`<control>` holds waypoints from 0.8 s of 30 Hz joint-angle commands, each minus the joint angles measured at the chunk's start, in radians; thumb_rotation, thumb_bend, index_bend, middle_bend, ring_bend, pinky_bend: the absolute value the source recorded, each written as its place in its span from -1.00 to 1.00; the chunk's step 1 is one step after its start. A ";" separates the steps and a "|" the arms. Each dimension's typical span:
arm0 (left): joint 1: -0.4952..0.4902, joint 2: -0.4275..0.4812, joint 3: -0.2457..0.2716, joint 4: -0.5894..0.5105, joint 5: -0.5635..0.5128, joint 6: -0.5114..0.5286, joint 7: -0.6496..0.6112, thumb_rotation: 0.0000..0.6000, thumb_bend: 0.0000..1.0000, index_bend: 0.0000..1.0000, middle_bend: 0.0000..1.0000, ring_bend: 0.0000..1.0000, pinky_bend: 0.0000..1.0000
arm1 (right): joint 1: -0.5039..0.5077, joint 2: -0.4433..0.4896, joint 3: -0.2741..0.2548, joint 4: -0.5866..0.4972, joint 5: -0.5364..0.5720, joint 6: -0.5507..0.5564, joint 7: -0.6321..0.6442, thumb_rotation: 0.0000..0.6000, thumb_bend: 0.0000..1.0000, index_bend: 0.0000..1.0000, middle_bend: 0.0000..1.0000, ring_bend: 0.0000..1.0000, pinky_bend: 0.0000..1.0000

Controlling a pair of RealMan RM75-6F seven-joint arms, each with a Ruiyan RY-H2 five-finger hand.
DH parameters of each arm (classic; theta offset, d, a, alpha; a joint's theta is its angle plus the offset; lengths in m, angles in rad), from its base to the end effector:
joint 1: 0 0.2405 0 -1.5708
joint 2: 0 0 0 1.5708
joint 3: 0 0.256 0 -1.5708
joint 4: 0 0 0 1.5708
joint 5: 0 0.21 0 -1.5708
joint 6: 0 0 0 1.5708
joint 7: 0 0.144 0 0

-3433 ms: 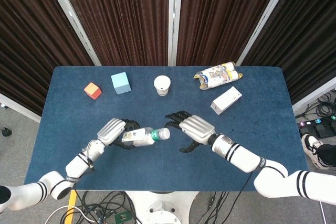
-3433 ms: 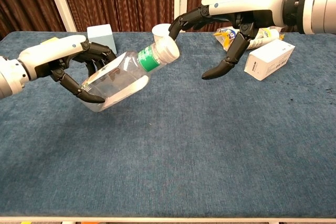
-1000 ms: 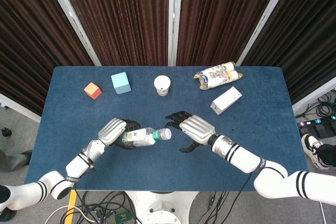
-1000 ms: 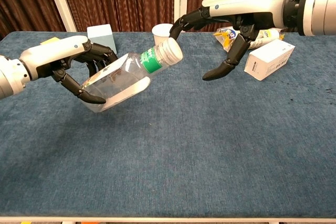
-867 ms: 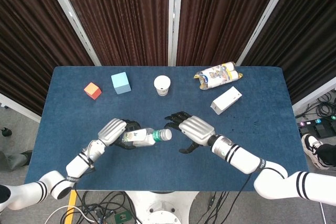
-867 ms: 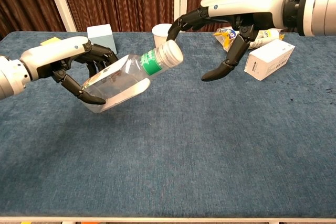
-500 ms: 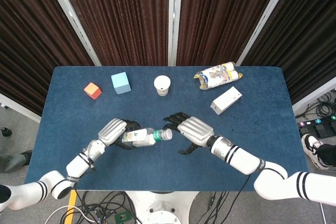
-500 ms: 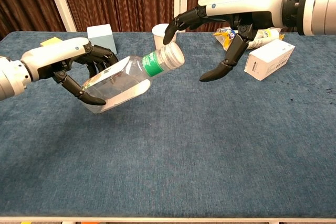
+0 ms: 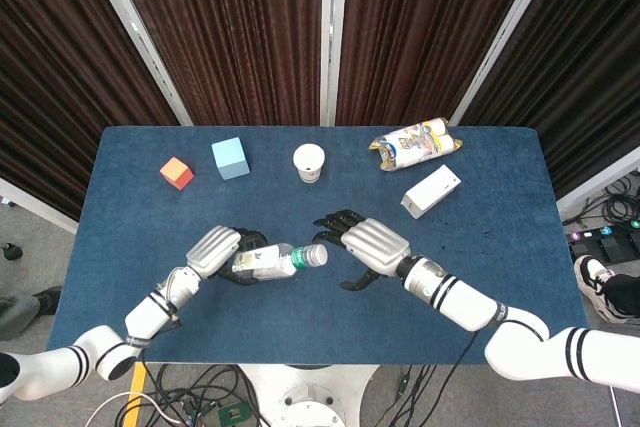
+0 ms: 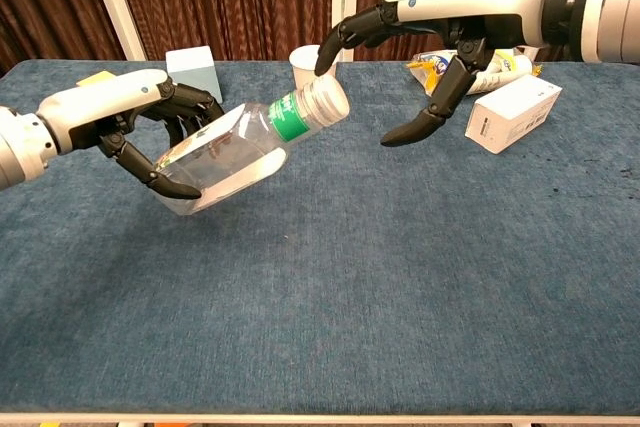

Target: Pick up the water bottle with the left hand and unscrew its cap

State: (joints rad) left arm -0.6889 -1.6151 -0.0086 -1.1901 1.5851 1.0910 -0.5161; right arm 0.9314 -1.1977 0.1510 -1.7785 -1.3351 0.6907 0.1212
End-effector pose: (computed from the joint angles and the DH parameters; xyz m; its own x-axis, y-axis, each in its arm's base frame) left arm -0.1840 0.3198 -0.0313 0.0959 0.4402 0.8928 0.8840 -0.4499 0.1269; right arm -0.0735 -0.3269 0.0366 0.4103 -0.4935 0.7669 -0.7959 -0.6042 0.0371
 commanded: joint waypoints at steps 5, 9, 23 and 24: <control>0.000 0.002 -0.002 -0.005 -0.003 -0.001 0.005 1.00 -0.29 0.14 0.10 -0.10 0.00 | -0.002 0.003 -0.007 -0.003 0.013 -0.011 -0.008 0.94 -0.76 -0.58 -0.86 -1.00 -1.00; -0.001 0.001 -0.003 -0.003 -0.007 -0.007 0.006 1.00 -0.29 0.14 0.10 -0.10 0.00 | -0.003 0.009 -0.006 -0.013 0.007 -0.009 -0.006 0.94 -0.76 -0.57 -0.86 -1.00 -1.00; -0.002 0.000 -0.002 0.000 -0.009 -0.012 0.006 1.00 -0.29 0.14 0.10 -0.10 0.00 | -0.003 0.014 -0.007 -0.029 -0.015 -0.008 0.000 0.94 -0.75 -0.57 -0.86 -1.00 -1.00; -0.002 0.000 -0.002 0.000 -0.009 -0.013 0.006 1.00 -0.29 0.14 0.10 -0.10 0.00 | -0.003 0.014 -0.007 -0.029 -0.016 -0.008 0.000 0.95 -0.75 -0.57 -0.86 -1.00 -1.00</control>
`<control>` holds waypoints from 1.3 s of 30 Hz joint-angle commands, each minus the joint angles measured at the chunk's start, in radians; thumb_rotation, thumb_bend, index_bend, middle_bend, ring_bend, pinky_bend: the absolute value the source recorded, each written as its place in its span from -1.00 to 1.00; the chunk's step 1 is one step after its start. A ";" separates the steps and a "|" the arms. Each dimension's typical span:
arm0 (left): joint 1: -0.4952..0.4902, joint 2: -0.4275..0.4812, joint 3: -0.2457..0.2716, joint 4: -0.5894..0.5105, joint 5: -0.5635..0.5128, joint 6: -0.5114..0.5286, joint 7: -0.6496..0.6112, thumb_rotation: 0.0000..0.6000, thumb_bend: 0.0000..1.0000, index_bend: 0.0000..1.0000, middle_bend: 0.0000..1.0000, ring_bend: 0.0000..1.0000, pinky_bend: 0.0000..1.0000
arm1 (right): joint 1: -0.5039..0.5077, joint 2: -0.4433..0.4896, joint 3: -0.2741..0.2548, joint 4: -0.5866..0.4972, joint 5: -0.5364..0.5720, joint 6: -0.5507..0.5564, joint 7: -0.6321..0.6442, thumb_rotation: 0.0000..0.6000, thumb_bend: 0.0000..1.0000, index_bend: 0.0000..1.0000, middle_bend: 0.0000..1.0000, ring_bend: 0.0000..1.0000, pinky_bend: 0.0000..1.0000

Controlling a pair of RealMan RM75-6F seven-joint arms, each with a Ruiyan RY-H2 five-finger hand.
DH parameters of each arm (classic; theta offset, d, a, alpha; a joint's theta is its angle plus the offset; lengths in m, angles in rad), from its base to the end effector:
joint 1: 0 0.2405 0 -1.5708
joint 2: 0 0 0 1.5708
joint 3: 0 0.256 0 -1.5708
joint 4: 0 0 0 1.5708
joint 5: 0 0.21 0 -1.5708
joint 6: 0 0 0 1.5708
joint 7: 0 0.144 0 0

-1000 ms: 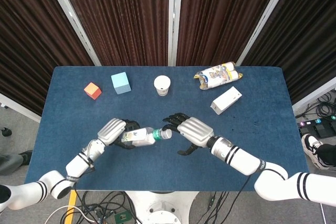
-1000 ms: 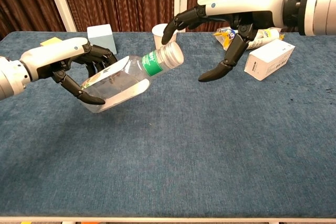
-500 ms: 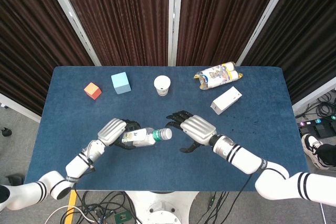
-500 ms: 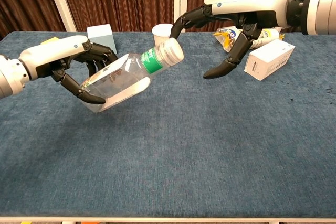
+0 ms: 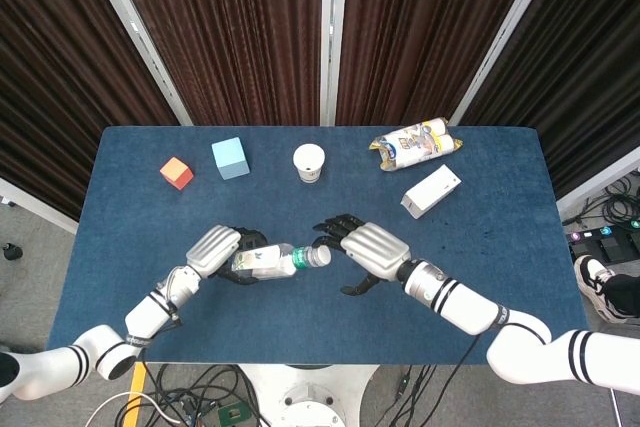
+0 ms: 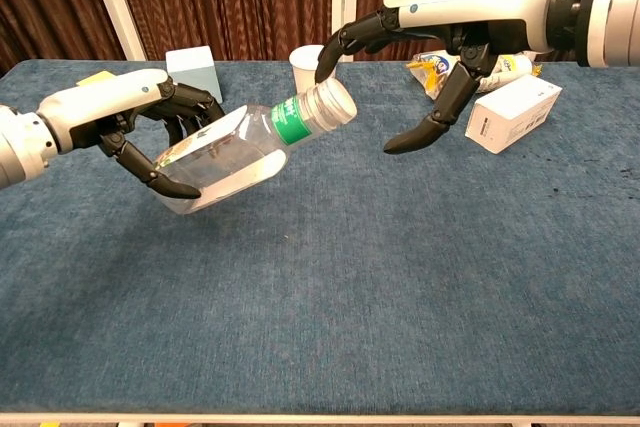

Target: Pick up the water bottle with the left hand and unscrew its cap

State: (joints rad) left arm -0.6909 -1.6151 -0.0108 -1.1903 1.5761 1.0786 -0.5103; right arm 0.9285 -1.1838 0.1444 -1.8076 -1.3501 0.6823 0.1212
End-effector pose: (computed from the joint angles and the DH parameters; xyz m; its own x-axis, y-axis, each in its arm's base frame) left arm -0.1847 0.3210 -0.0322 0.0998 0.4433 0.8908 0.8887 -0.4424 0.1205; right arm -0.0722 -0.3192 0.0368 0.4210 -0.5054 0.7532 -0.7883 -0.6147 0.0282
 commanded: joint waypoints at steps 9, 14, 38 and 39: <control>0.001 0.001 -0.001 -0.001 0.003 0.007 -0.008 1.00 -0.29 0.14 0.10 -0.10 0.00 | -0.004 -0.003 0.001 0.008 0.002 0.008 -0.001 0.95 -0.75 -0.58 -0.86 -1.00 -1.00; 0.000 0.001 -0.001 -0.001 0.004 0.008 -0.015 1.00 -0.29 0.14 0.10 -0.10 0.00 | -0.008 -0.008 0.008 0.015 0.002 0.024 0.002 0.94 -0.75 -0.58 -0.86 -1.00 -1.00; -0.007 0.022 -0.001 -0.037 0.014 0.014 -0.086 1.00 -0.29 0.14 0.10 -0.10 0.00 | -0.045 -0.141 0.041 0.107 -0.049 0.193 -0.017 1.00 -0.59 -0.26 -0.68 -1.00 -1.00; -0.006 0.022 -0.001 -0.037 0.014 0.015 -0.086 1.00 -0.29 0.14 0.10 -0.10 0.00 | -0.044 -0.140 0.040 0.106 -0.047 0.191 -0.017 1.00 -0.59 -0.26 -0.68 -1.00 -1.00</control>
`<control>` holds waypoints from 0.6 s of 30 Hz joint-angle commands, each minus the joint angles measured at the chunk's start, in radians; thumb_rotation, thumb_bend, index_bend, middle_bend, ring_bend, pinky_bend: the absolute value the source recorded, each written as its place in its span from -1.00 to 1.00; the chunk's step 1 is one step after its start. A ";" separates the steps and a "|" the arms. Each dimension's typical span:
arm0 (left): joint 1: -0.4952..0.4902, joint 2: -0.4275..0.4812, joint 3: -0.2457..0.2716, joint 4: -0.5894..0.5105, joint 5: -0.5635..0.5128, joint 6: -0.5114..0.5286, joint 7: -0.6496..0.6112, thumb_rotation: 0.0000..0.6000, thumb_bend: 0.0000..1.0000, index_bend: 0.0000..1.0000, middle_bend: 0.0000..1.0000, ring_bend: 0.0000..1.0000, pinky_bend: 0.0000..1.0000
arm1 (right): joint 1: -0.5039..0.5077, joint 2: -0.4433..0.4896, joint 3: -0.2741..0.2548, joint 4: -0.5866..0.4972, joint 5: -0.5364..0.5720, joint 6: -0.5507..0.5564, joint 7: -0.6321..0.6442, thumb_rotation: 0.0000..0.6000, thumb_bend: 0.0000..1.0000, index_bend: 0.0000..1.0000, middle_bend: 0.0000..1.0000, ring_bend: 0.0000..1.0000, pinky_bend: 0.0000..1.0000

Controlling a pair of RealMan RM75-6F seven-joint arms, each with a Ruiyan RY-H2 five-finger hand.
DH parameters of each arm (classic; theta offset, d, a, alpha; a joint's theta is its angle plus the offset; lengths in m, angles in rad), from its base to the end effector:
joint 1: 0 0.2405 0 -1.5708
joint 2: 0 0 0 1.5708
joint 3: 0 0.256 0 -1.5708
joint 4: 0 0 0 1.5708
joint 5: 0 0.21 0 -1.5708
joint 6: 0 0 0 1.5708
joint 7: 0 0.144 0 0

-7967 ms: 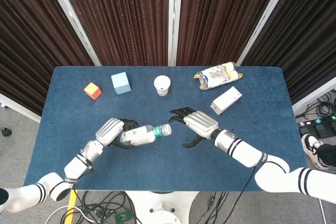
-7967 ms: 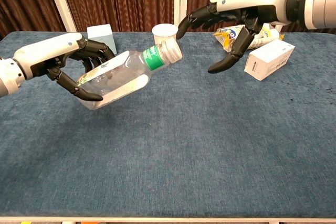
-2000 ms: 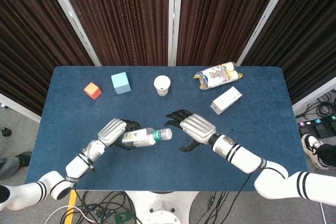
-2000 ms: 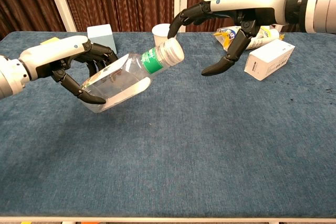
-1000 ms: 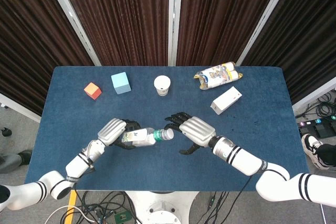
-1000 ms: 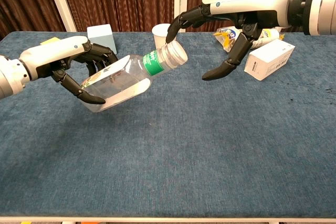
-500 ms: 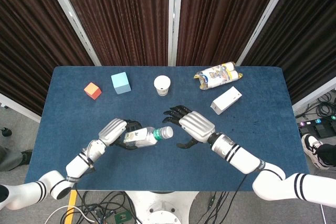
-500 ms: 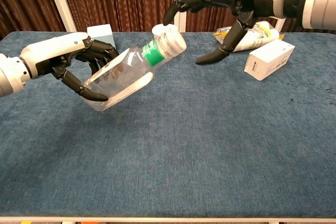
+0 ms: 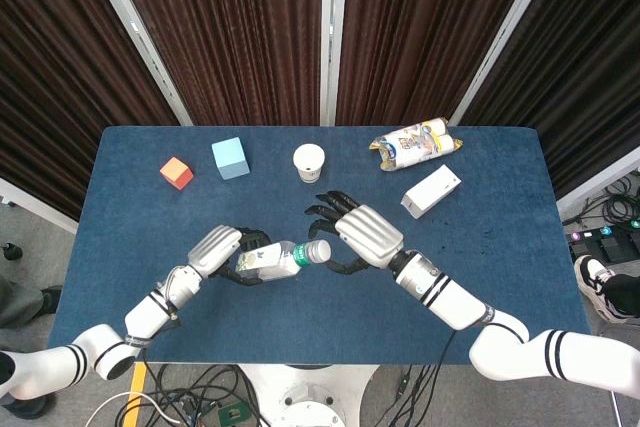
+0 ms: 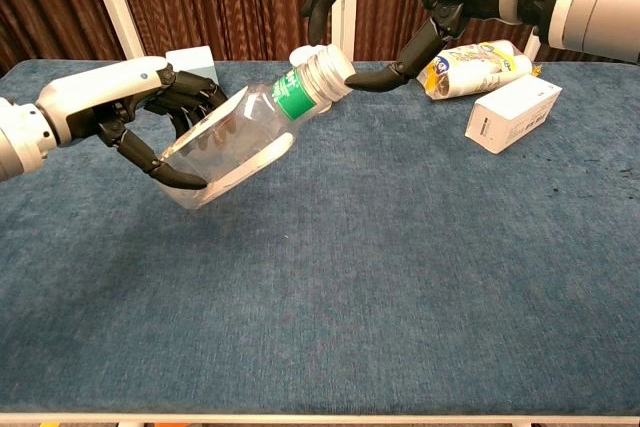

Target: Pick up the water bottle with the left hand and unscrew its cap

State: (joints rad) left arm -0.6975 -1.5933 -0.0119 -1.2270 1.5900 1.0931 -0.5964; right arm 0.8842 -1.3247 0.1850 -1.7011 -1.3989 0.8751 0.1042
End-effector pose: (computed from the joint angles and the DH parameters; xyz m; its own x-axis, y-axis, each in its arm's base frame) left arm -0.1771 0.3193 -0.0266 0.0191 0.4805 0.8768 0.8800 -0.4243 0.2133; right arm -0.0618 -0.3319 0.0292 0.2983 -0.3706 0.8796 -0.7719 -0.6357 -0.0061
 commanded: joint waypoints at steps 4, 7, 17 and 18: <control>0.002 0.000 0.001 0.000 0.001 0.003 -0.002 1.00 -0.29 0.14 0.10 -0.10 0.00 | 0.000 0.005 -0.002 -0.002 0.008 -0.009 -0.009 1.00 -0.59 -0.26 -0.68 -1.00 -1.00; 0.002 0.000 0.002 0.000 0.002 0.004 -0.003 1.00 -0.29 0.14 0.10 -0.10 0.00 | -0.001 0.008 -0.003 -0.004 0.012 -0.012 -0.012 1.00 -0.59 -0.26 -0.68 -1.00 -1.00; -0.001 0.000 0.003 -0.002 0.002 0.000 -0.001 1.00 -0.29 0.14 0.10 -0.10 0.00 | 0.002 -0.003 0.002 0.000 0.020 -0.013 -0.018 1.00 -0.49 -0.17 -0.64 -1.00 -1.00; -0.001 0.000 0.003 -0.002 0.002 0.000 -0.001 1.00 -0.29 0.14 0.10 -0.10 0.00 | 0.003 -0.004 0.003 0.002 0.021 -0.012 -0.019 1.00 -0.46 -0.13 -0.63 -1.00 -1.00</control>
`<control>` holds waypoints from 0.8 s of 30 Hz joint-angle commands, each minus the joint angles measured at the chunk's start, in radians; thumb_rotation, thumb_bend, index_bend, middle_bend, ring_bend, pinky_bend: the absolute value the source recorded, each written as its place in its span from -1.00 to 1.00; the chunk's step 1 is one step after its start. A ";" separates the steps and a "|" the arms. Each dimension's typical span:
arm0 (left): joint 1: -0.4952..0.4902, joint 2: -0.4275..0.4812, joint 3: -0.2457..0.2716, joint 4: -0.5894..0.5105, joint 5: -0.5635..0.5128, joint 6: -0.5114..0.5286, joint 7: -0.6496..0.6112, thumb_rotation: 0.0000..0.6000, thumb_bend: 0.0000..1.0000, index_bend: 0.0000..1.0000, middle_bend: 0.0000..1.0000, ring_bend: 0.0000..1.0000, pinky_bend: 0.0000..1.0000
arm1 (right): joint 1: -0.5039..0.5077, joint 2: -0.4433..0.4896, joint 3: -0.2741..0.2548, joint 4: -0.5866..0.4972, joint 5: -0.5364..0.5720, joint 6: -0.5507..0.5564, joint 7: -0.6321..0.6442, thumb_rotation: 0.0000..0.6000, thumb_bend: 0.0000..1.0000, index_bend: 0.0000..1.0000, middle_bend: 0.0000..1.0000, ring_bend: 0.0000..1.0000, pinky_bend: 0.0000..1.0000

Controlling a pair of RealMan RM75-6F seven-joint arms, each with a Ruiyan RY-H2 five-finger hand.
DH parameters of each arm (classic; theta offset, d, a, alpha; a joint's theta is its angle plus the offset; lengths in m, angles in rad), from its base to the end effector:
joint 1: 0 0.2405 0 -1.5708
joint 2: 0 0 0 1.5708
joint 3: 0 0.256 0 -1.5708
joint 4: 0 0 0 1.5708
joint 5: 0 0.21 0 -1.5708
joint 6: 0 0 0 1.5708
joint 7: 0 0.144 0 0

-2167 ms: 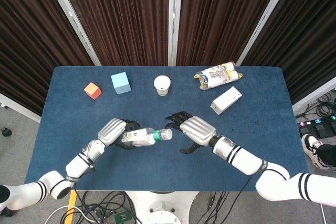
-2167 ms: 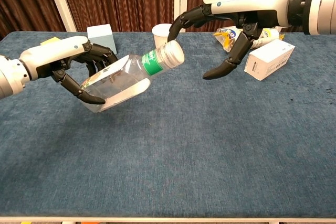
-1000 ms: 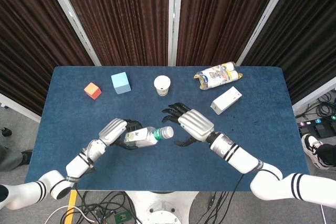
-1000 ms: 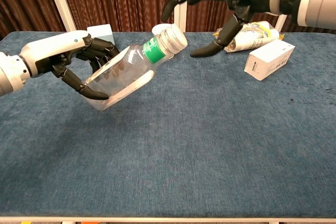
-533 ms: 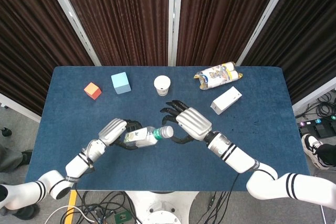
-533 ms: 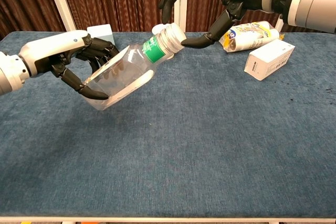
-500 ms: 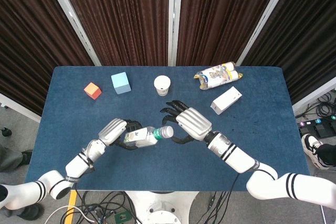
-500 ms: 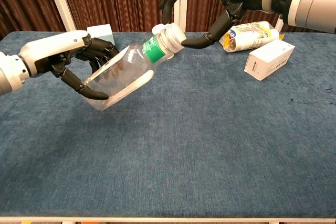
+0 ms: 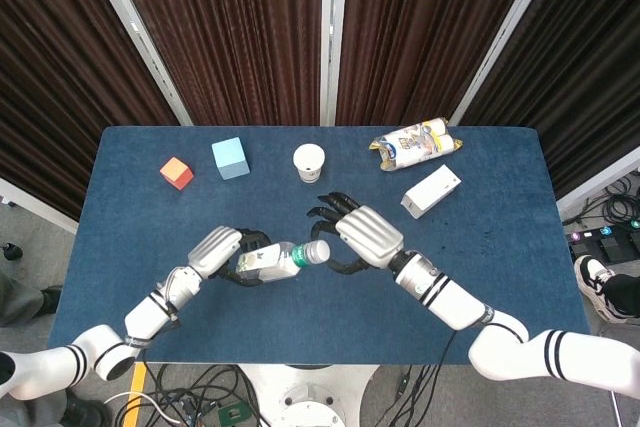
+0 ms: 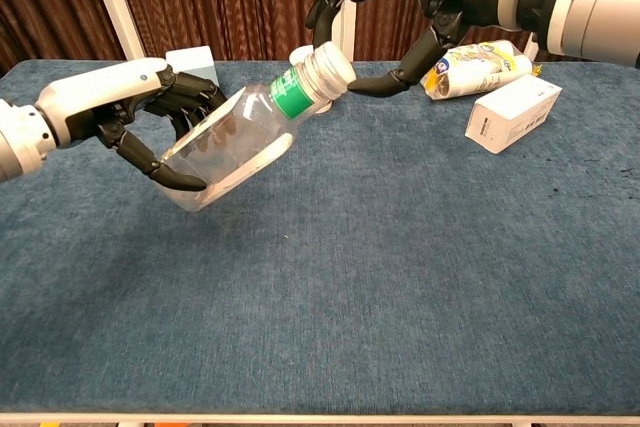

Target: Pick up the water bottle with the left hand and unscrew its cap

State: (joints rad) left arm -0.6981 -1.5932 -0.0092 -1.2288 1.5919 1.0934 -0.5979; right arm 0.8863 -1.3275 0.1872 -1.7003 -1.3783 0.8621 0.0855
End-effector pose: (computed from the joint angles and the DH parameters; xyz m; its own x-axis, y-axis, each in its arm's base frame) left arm -0.1769 0.3184 -0.0271 0.0196 0.4841 0.8748 0.8791 -0.4251 0.2155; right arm -0.0627 -0.3330 0.0273 0.3072 -0.3744 0.8749 -0.7781 -0.6281 0.0043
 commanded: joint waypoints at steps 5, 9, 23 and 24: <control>0.002 0.002 0.003 0.001 -0.001 -0.002 -0.003 1.00 -0.29 0.14 0.10 -0.10 0.00 | -0.004 -0.009 0.006 0.004 0.002 0.017 -0.009 1.00 -0.35 0.06 -0.57 -0.99 -1.00; 0.003 0.004 0.004 0.004 -0.002 -0.001 -0.005 1.00 -0.29 0.14 0.10 -0.10 0.00 | -0.011 -0.003 0.007 -0.002 -0.001 0.028 -0.009 1.00 -0.35 0.10 -0.56 -0.97 -1.00; 0.000 0.033 0.014 0.048 -0.054 -0.092 0.294 1.00 -0.29 0.14 0.08 -0.10 -0.05 | -0.051 0.092 -0.010 -0.012 0.073 0.007 -0.041 1.00 -0.35 0.10 -0.56 -0.97 -1.00; -0.001 0.034 0.013 0.044 -0.071 -0.111 0.360 1.00 -0.29 0.14 0.07 -0.11 -0.08 | -0.050 0.100 -0.016 -0.012 0.087 -0.009 -0.051 1.00 -0.35 0.10 -0.56 -0.97 -1.00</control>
State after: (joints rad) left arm -0.6960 -1.5686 0.0017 -1.1916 1.5617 1.0392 -0.3938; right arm 0.8385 -1.2380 0.1788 -1.7132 -1.3047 0.8690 0.0464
